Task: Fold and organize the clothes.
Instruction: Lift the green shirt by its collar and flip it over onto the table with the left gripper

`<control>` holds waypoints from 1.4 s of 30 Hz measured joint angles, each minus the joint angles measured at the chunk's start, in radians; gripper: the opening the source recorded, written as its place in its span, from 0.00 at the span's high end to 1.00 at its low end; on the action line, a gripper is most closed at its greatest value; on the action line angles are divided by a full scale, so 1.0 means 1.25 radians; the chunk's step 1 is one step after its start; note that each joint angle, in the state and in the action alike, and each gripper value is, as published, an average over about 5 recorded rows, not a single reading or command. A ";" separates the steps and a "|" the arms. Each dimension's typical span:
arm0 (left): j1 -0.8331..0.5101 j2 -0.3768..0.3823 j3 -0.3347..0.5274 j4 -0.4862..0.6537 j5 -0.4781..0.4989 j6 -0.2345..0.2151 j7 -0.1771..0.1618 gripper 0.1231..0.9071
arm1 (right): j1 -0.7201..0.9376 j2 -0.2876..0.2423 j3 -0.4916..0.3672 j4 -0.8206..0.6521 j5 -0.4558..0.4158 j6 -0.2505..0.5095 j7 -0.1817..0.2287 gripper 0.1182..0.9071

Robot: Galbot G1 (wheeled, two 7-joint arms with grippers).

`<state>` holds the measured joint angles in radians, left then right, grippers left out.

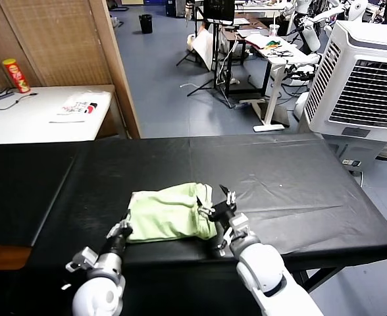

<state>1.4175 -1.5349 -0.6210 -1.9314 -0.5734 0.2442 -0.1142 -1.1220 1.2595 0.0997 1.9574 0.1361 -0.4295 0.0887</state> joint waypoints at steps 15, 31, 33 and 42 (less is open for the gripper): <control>0.020 0.250 -0.119 -0.044 0.179 0.036 -0.006 0.99 | -0.029 0.009 0.017 0.023 -0.005 0.004 0.002 0.14; 0.083 0.447 -0.262 -0.139 0.206 0.075 -0.064 0.99 | -0.047 0.013 0.026 0.031 -0.012 0.009 0.001 0.14; 0.077 0.438 -0.241 -0.159 0.199 0.090 -0.073 0.99 | -0.055 0.013 0.031 0.036 -0.017 0.010 0.001 0.14; 0.007 0.354 -0.055 -0.215 0.101 0.141 -0.125 0.99 | -0.099 0.011 0.070 0.065 -0.027 0.011 0.001 0.14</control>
<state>1.4266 -1.0924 -0.6901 -2.1997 -0.4466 0.4206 -0.2701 -1.2456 1.2732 0.1874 2.0389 0.1024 -0.4164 0.0898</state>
